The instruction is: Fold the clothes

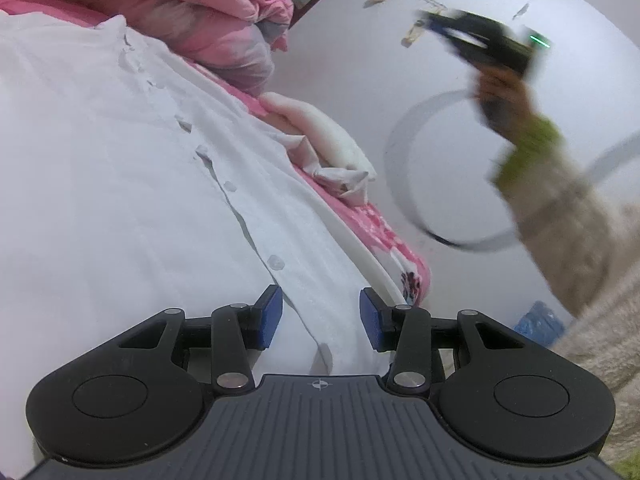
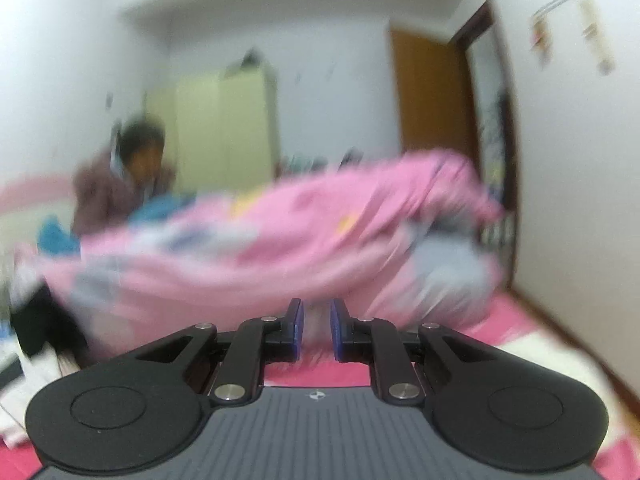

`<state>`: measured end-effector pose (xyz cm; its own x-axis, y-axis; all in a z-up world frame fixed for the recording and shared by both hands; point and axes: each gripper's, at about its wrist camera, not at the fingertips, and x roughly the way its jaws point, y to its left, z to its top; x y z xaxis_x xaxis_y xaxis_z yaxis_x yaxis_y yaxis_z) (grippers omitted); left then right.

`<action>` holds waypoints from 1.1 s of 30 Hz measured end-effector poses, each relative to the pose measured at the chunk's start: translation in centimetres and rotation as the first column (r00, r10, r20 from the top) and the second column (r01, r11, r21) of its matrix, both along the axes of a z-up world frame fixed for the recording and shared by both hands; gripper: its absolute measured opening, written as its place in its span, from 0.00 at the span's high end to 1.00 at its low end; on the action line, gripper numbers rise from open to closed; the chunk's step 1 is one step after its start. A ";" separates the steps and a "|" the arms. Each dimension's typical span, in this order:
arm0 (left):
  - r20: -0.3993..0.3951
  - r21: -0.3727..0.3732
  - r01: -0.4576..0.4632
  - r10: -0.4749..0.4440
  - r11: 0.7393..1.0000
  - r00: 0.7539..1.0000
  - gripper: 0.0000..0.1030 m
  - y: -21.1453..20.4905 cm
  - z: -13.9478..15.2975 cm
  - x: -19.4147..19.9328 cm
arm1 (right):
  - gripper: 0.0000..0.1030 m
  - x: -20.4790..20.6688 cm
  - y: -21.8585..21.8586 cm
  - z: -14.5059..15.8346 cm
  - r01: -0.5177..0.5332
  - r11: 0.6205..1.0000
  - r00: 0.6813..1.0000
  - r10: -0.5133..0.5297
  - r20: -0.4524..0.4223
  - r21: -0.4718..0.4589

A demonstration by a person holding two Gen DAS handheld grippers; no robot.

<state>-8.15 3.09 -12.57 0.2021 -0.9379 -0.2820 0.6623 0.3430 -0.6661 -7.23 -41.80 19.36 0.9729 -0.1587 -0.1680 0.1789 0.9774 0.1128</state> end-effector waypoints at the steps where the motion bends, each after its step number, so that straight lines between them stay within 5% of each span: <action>1: -0.006 0.010 -0.003 0.003 1.000 1.000 0.58 0.0 0.2 -0.1 | 0.85 -2.9 -0.4 1.1 0.018 1.000 0.999 -0.019 0.032 0.003; 4: -0.021 0.047 -0.029 0.030 0.998 0.999 0.58 0.0 1.0 0.0 | 0.84 -9.1 -0.4 1.9 0.067 0.997 0.998 -0.066 0.020 -0.045; 8: -0.045 0.095 -0.090 0.095 0.991 0.995 0.58 0.2 2.1 0.3 | 0.85 -13.5 1.6 -3.7 0.031 0.996 0.983 -0.045 -0.178 -0.080; 12: -0.007 0.148 -0.124 0.126 0.981 0.992 0.58 -0.6 3.8 0.2 | 0.84 -15.7 2.9 -13.4 0.008 0.995 0.926 0.031 -0.377 0.102; 15: 0.071 0.239 -0.129 0.116 0.962 0.991 0.58 -2.7 4.8 -0.3 | 0.84 -17.0 3.4 -19.9 0.035 0.964 0.891 0.089 -0.446 0.264; 19: 0.184 0.389 -0.140 0.072 0.911 0.980 0.58 -6.0 5.4 -1.5 | 0.84 -18.0 4.3 -23.9 0.031 0.943 0.889 0.125 -0.440 0.331; 24: 0.245 0.535 -0.177 0.049 0.826 0.968 0.58 -8.4 4.5 -2.5 | 0.84 -17.5 4.9 -24.5 -0.019 0.953 0.908 0.142 -0.394 0.301; 27: 0.247 0.551 -0.188 0.057 0.813 0.967 0.58 -8.6 4.4 -2.5 | 0.84 -16.1 5.6 -25.6 -0.068 0.966 0.888 0.173 -0.427 0.249; 29: 0.250 0.559 -0.192 0.057 0.807 0.966 0.58 -8.6 4.4 -2.4 | 0.94 -15.6 6.1 -26.7 -0.076 0.979 0.864 0.160 -0.476 0.191; 33: 0.259 0.572 -0.190 0.044 0.798 0.965 0.58 -8.8 4.6 -2.5 | 1.00 -16.9 4.0 -26.9 -0.009 0.974 0.895 0.108 -0.432 0.225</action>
<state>-10.62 -5.69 -8.02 0.4242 -0.5704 -0.7034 0.6950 0.7030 -0.1509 -24.11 -37.84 -7.57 0.7980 -0.0164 -0.6025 0.2015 0.9494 0.2410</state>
